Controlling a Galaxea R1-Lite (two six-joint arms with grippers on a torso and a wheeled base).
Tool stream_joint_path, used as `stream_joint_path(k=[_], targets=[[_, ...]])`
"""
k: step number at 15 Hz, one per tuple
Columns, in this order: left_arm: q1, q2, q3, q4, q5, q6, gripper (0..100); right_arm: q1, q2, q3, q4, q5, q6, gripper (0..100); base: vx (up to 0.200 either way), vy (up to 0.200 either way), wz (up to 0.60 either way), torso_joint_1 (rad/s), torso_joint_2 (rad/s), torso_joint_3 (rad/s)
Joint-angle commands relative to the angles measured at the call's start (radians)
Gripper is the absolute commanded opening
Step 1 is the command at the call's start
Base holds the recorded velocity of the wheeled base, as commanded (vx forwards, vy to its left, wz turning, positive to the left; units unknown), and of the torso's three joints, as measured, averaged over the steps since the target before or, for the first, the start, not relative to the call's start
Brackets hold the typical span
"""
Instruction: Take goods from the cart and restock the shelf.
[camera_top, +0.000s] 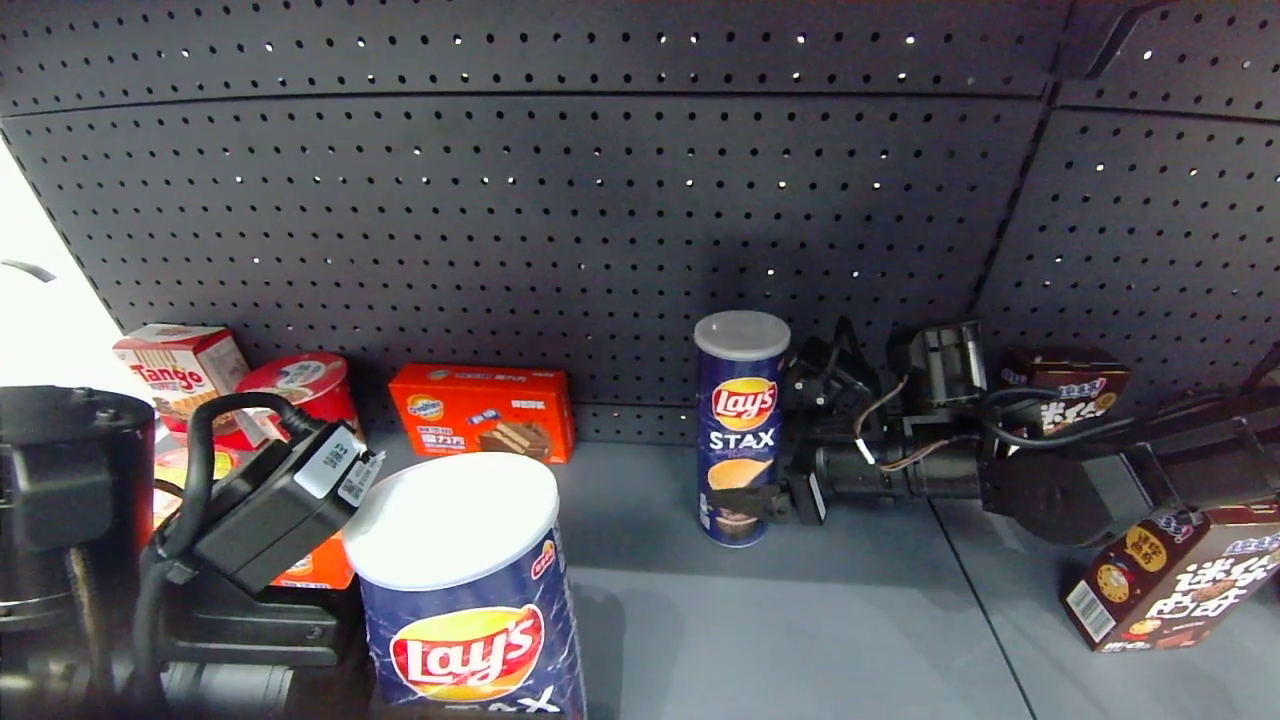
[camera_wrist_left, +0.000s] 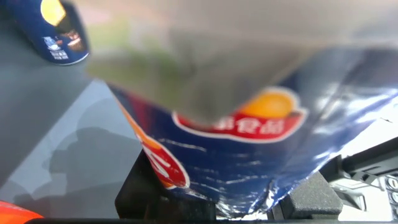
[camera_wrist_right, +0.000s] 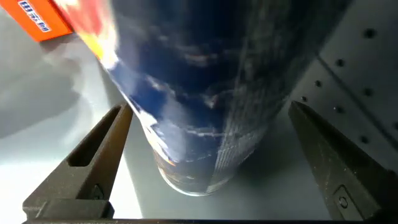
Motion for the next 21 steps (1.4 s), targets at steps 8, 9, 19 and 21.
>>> stream_joint_path(k=[8,9,19,21], targets=[[-0.003,-0.001,0.003,0.001,-0.001,0.0,0,-0.006,-0.006,0.022,-0.023,0.007,-0.027,0,0.0,0.0,0.0,0.0,0.0,0.0],[-0.003,-0.001,0.006,-0.001,-0.001,0.0,0,-0.006,-0.01,0.023,-0.023,0.007,-0.027,0,0.0,0.0,0.0,0.0,0.0,0.0],[-0.003,-0.007,0.032,-0.001,-0.001,0.0,0,0.024,-0.307,0.249,-0.017,0.004,0.009,0,0.0,0.0,0.0,0.0,0.0,0.0],[-0.003,-0.01,0.032,0.001,-0.001,0.0,0,0.057,-0.394,0.309,-0.018,-0.034,0.038,0,0.0,0.0,0.0,0.0,0.0,0.0]])
